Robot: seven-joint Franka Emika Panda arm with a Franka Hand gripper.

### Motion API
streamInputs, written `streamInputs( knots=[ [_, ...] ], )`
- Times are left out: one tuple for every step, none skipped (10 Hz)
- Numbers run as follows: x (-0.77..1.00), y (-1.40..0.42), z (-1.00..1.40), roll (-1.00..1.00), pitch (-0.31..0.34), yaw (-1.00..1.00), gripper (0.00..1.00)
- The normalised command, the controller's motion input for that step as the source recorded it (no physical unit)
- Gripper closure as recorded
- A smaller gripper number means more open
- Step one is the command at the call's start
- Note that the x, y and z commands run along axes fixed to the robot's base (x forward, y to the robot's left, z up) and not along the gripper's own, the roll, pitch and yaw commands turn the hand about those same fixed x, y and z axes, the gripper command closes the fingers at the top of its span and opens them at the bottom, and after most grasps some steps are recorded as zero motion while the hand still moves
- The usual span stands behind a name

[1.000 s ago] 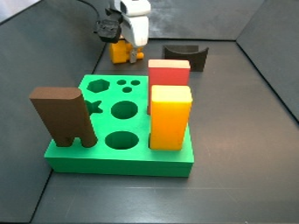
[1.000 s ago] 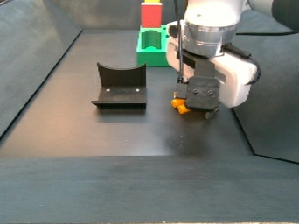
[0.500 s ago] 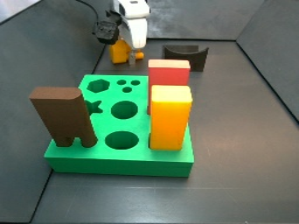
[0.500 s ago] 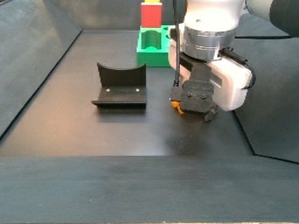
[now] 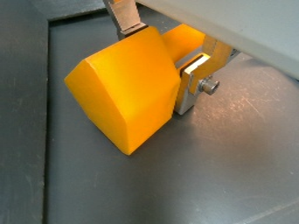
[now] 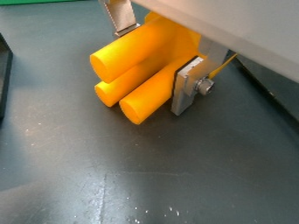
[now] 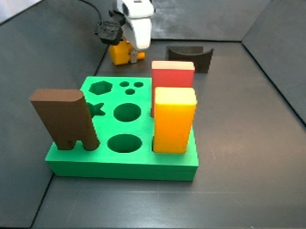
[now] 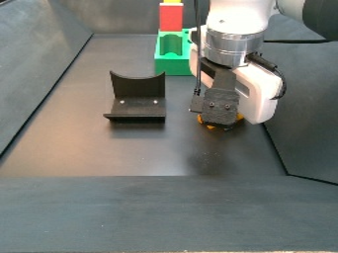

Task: Pick up the 3 prong object. Move up. Place the 3 prong object on the fixture. Regrasp the 3 prong object. Move to above the board. Insert the 3 prong object.
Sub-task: Pick up the 3 prong object, then move up.

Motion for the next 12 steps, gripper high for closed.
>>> streamInputs(
  knots=[
    [0.00, 0.00, 0.00, 0.00, 0.000, 0.00, 1.00],
    [0.00, 0.00, 0.00, 0.00, 0.000, 0.00, 1.00],
    [0.00, 0.00, 0.00, 0.00, 0.000, 0.00, 1.00],
    [0.00, 0.00, 0.00, 0.00, 0.000, 0.00, 1.00],
    [0.00, 0.00, 0.00, 0.00, 0.000, 0.00, 1.00],
    [0.00, 0.00, 0.00, 0.00, 0.000, 0.00, 1.00],
    [0.00, 0.00, 0.83, 0.00, 0.000, 0.00, 1.00],
    [-0.01, -0.01, 0.82, 0.00, 0.009, -0.01, 1.00],
    [-0.03, -0.01, 0.73, 0.00, 0.023, -0.01, 1.00],
    [-0.02, 0.00, 0.61, 0.00, 0.029, -0.01, 1.00],
    [-0.02, 0.00, 0.47, 0.01, 0.035, -0.01, 1.00],
    [-0.02, 0.00, 0.27, 0.01, 0.042, -0.01, 1.00]
  ],
)
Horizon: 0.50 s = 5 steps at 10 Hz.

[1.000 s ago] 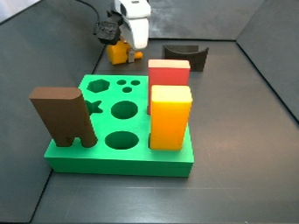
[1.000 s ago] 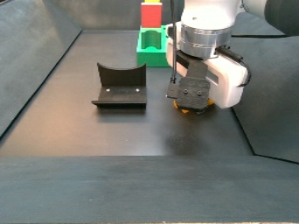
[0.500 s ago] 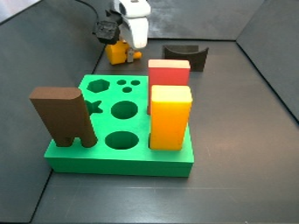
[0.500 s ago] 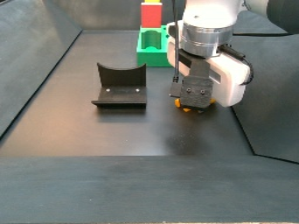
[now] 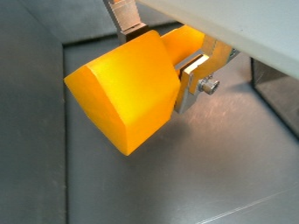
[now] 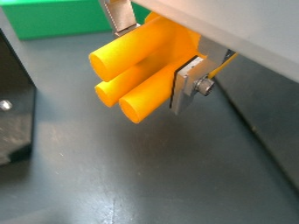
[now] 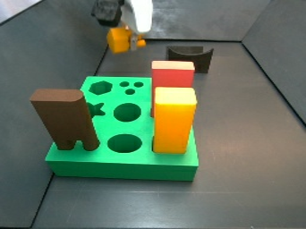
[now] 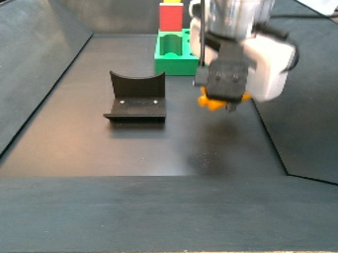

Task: Pick up the 3 prong object. Move up. Place the 3 prong object on the fixture. Regrasp the 3 prong object. Move to above the board. Insert the 3 prong object.
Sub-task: Place the 3 prong object on the fixture.

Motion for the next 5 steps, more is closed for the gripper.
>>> streamInputs(
  knots=[
    [0.00, 0.00, 1.00, 0.00, 0.000, 0.00, 1.00],
    [0.00, 0.00, 1.00, 0.00, 0.005, 0.00, 1.00],
    [-0.01, 0.00, 1.00, 0.01, 0.018, 0.00, 1.00],
    [-0.01, 0.00, 1.00, 0.01, 0.022, 0.00, 1.00],
    [-0.02, 0.00, 1.00, 0.02, 0.028, 0.00, 1.00]
  ],
)
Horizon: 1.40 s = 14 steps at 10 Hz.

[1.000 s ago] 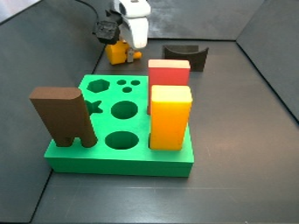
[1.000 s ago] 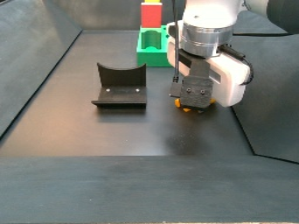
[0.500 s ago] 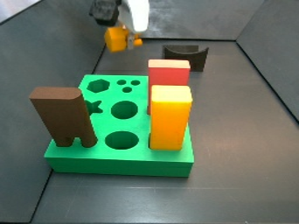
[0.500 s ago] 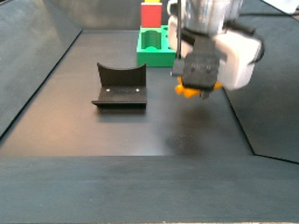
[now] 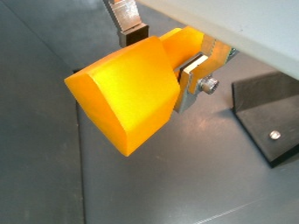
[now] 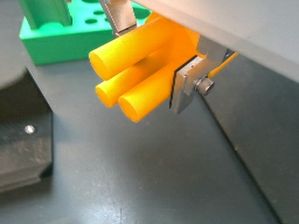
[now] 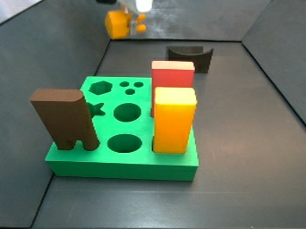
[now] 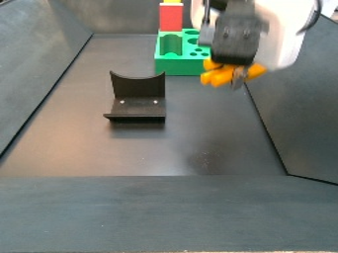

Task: Pick up the 3 prong object. Move up. Place the 3 prong object on the fixture. Regrasp the 3 prong object. Move to above the board. Insert the 3 prong object.
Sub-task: Place the 3 prong object on the fixture.

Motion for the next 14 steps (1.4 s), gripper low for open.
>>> streamInputs(
  knots=[
    [-0.02, 0.00, 1.00, 0.02, 0.032, 0.00, 1.00],
    [-0.03, 0.01, 1.00, 0.03, 0.040, 0.00, 1.00],
    [-0.02, 0.01, 0.89, 0.03, 0.048, 0.00, 1.00],
    [-0.02, 0.01, 0.79, 0.03, 0.050, 0.00, 1.00],
    [-0.01, 0.01, 0.52, 0.04, 0.069, 0.00, 1.00],
    [0.00, 0.01, 0.41, 0.04, 0.077, 0.00, 1.00],
    [0.01, 0.01, 0.20, 0.04, 0.092, 0.00, 1.00],
    [1.00, -0.61, 0.04, 0.10, -0.088, 1.00, 1.00],
    [1.00, -0.60, 0.03, 0.10, -0.086, 1.00, 1.00],
    [1.00, -0.55, 0.02, 0.10, -0.086, 1.00, 1.00],
    [1.00, -0.48, 0.02, 0.11, -0.085, 1.00, 1.00],
    [1.00, -0.44, 0.01, 0.11, -0.082, 1.00, 1.00],
    [1.00, -0.39, 0.00, 0.12, -0.077, 1.00, 1.00],
    [1.00, -0.35, 0.00, 0.13, -0.075, 1.00, 1.00]
  ],
)
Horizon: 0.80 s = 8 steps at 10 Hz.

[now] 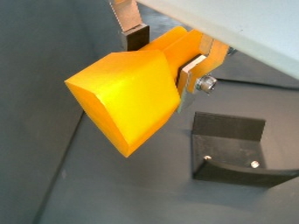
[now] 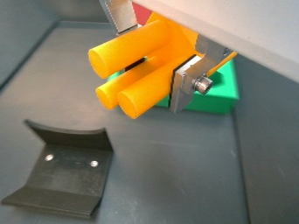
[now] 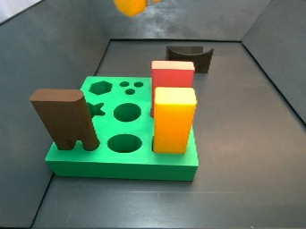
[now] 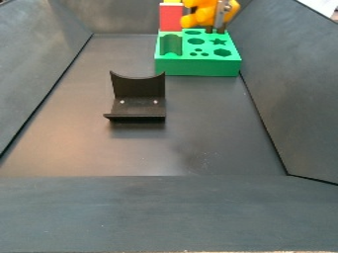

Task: Pick up the 3 prong object. Move up. Place the 3 prong object on the fixture. Regrasp the 3 prong object. Move to above the board. Insert the 3 prong object.
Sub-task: Place the 3 prong object on the fixture.

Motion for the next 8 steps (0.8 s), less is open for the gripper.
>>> streamInputs(
  knots=[
    [1.00, -0.31, -0.01, 0.14, -0.074, 1.00, 1.00],
    [1.00, -0.26, -0.01, 0.16, -0.076, 1.00, 1.00],
    [1.00, -0.24, -0.02, 0.16, -0.076, 1.00, 1.00],
    [1.00, -0.20, -0.02, 0.18, -0.079, 1.00, 1.00],
    [1.00, -0.17, -0.03, 0.19, -0.084, 1.00, 1.00],
    [1.00, -0.14, -0.03, 0.20, -0.083, 0.92, 1.00],
    [1.00, -0.12, -0.03, 0.16, -0.066, 0.66, 1.00],
    [1.00, -0.09, -0.03, 0.12, -0.048, 0.44, 1.00]
  ],
)
